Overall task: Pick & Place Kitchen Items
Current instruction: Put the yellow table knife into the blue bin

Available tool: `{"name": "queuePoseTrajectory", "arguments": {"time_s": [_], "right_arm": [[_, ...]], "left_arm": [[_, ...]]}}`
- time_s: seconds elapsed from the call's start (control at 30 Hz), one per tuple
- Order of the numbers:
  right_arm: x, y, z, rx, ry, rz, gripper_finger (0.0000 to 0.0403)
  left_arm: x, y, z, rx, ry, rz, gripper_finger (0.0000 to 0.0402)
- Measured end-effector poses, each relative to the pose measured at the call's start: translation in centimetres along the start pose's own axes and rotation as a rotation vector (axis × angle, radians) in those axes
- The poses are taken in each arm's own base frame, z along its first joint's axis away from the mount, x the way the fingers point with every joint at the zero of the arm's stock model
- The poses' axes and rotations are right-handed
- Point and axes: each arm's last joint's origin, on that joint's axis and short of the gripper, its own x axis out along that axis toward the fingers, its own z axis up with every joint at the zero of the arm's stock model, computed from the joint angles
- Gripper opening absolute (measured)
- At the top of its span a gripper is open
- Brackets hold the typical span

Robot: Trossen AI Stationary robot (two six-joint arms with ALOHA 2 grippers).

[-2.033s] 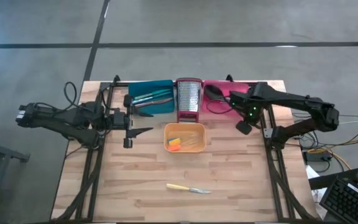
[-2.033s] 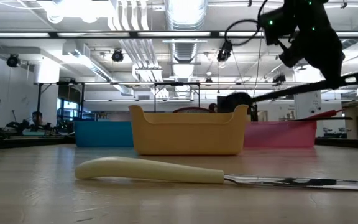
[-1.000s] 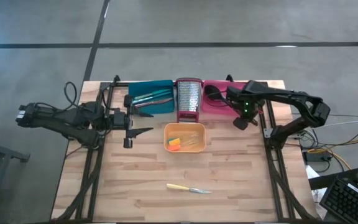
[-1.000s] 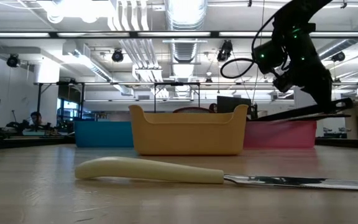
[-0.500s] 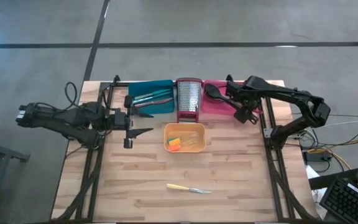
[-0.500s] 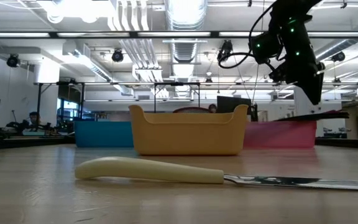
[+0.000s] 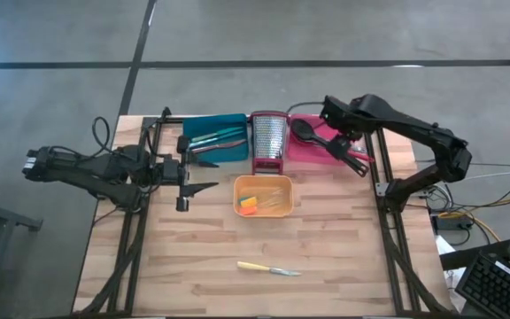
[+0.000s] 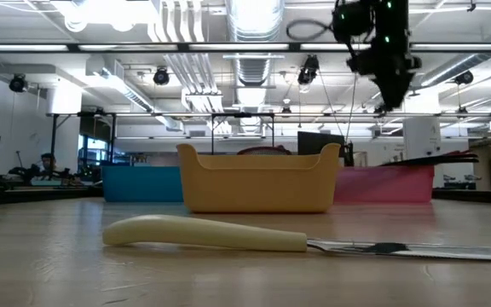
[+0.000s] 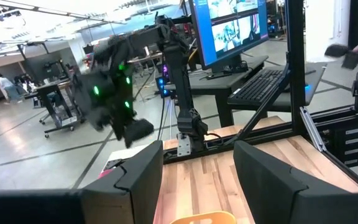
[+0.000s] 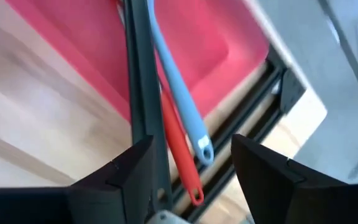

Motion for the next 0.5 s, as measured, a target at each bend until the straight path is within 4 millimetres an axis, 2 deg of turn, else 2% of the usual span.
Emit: {"name": "queuePoseTrajectory", "arguments": {"time_s": [0.27,0.5], "right_arm": [[-7.9,0.0,0.8,0.045,-0.274,0.097,0.0165],[-14.2,1.4,-0.7,-0.014,-0.505,0.198,0.0123]], "left_arm": [[0.0,0.0,0.0,0.000,0.000,0.000,0.0202],[0.0,-0.1,-0.3,-0.057,0.024,-0.025,0.0202]]}}
